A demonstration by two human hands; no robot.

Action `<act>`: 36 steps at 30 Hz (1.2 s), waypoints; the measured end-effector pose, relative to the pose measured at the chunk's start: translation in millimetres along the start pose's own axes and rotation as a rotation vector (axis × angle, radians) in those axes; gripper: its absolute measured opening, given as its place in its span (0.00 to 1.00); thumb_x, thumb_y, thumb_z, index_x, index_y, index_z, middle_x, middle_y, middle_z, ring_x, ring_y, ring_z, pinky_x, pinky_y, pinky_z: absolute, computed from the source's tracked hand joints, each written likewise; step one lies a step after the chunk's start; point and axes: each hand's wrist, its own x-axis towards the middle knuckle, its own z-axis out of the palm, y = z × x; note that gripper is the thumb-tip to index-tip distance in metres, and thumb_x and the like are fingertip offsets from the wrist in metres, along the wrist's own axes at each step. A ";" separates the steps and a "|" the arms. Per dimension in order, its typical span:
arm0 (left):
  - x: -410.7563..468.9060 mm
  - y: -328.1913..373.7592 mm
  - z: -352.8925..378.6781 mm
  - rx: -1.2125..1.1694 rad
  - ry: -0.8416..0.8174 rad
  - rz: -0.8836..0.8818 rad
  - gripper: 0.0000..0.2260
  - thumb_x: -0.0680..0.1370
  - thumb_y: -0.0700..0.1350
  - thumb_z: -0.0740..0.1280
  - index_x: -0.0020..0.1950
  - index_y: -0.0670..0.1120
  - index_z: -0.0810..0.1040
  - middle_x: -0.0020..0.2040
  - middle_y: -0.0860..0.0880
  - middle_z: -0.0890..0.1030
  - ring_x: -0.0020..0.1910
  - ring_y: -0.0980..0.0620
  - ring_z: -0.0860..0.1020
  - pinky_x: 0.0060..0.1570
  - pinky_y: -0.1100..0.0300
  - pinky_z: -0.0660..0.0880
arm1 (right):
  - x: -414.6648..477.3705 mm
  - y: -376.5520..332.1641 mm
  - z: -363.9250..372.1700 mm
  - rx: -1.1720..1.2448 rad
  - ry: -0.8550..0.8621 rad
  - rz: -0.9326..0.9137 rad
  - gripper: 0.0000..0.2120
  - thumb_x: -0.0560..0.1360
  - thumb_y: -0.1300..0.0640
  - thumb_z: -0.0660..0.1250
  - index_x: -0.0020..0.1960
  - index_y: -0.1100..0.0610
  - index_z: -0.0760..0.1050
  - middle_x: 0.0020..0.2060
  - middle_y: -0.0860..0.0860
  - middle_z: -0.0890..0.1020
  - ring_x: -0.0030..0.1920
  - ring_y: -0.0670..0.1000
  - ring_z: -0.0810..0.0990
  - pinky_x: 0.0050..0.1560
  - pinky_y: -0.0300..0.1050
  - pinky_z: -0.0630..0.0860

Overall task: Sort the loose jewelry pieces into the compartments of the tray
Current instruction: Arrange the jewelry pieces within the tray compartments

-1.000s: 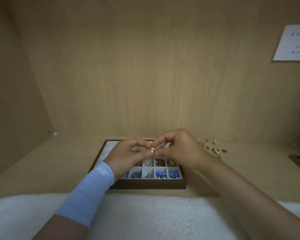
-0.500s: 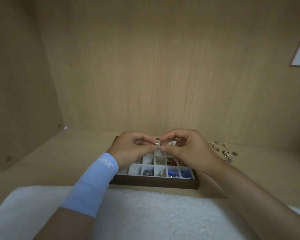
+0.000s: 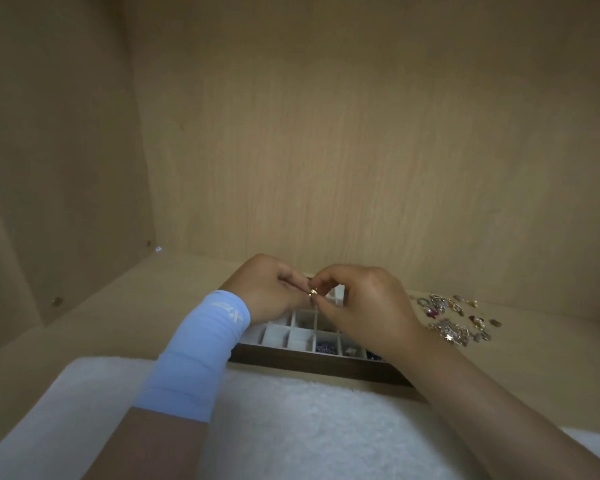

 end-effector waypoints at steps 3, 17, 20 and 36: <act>-0.7 -1.6 -3.2 -0.048 0.019 -0.015 0.05 0.70 0.43 0.74 0.42 0.52 0.87 0.37 0.56 0.85 0.32 0.66 0.78 0.34 0.73 0.71 | 6.8 -2.9 4.1 -0.071 0.050 -0.093 0.03 0.72 0.53 0.75 0.45 0.47 0.85 0.39 0.41 0.86 0.34 0.36 0.72 0.36 0.34 0.72; 7.7 -24.9 3.8 0.353 0.067 0.057 0.08 0.76 0.47 0.68 0.49 0.60 0.82 0.53 0.58 0.80 0.50 0.56 0.78 0.57 0.60 0.74 | 42.1 37.1 -18.1 0.221 -0.350 0.227 0.03 0.76 0.51 0.72 0.44 0.44 0.83 0.41 0.40 0.83 0.42 0.34 0.79 0.44 0.34 0.72; 7.6 -29.0 3.5 0.488 -0.073 0.025 0.09 0.75 0.50 0.69 0.53 0.64 0.80 0.58 0.54 0.78 0.57 0.54 0.75 0.63 0.54 0.72 | 36.3 33.7 -13.5 0.226 -0.478 0.193 0.02 0.76 0.51 0.72 0.44 0.45 0.83 0.41 0.39 0.83 0.44 0.35 0.79 0.47 0.37 0.73; 10.7 -37.0 6.5 0.556 -0.094 0.033 0.12 0.77 0.52 0.67 0.60 0.59 0.80 0.58 0.50 0.79 0.62 0.48 0.73 0.64 0.48 0.71 | 20.3 -13.9 19.9 -0.109 -0.591 -0.056 0.02 0.71 0.52 0.73 0.41 0.45 0.84 0.41 0.44 0.84 0.44 0.45 0.79 0.44 0.44 0.75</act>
